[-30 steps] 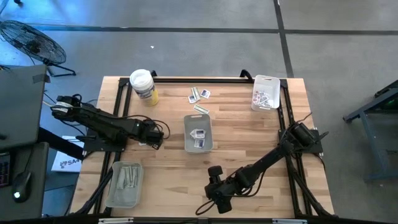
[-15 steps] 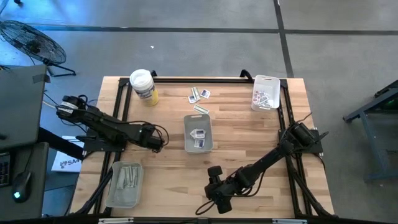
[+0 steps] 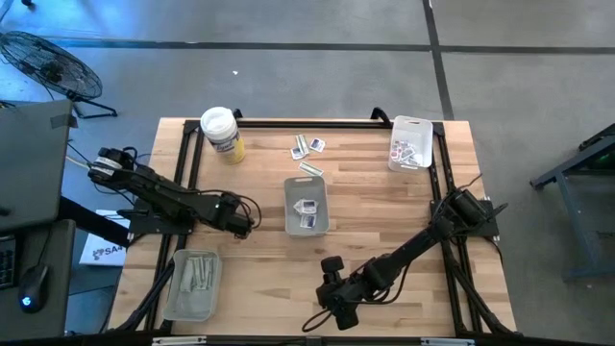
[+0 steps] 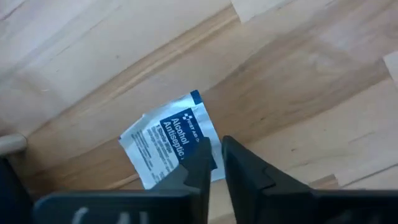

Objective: Pick & Place First Aid Supplies
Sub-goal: Put the blue pad into the middle gray bin

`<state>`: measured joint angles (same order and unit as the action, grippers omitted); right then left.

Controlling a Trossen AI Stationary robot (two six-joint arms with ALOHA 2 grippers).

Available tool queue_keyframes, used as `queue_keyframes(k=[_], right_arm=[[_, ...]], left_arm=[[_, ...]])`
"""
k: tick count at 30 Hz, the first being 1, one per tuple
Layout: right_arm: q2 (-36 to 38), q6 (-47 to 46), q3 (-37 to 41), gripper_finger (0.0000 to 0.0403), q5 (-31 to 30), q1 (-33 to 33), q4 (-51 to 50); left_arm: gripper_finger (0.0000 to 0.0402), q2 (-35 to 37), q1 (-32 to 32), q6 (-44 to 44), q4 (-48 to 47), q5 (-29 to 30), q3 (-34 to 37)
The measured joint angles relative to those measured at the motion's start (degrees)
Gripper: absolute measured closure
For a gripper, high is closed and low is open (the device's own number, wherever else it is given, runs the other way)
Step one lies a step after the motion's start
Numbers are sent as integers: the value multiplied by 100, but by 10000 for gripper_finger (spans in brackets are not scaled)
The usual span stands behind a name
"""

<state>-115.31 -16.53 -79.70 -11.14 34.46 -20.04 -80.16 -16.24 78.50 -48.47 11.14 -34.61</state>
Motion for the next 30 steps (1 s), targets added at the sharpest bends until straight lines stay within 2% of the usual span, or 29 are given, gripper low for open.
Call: queue_keyframes(k=[5, 14, 21, 26, 30], right_arm=[[0, -7, 0, 208, 0, 0, 7], [0, -11, 0, 208, 28, -31, 1], [0, -11, 0, 208, 38, -33, -3], [0, -12, 0, 208, 61, -33, -6], [0, -11, 0, 208, 55, -33, 2]], left_arm=[[398, -2, 6, -57, -45, -34, 2], [401, 8, 1, -599, -352, -168, -257], [401, 17, -160, -968, -395, 96, -603], [398, 20, -532, -647, -595, 272, -625], [371, 24, -830, -291, -761, 298, -625]])
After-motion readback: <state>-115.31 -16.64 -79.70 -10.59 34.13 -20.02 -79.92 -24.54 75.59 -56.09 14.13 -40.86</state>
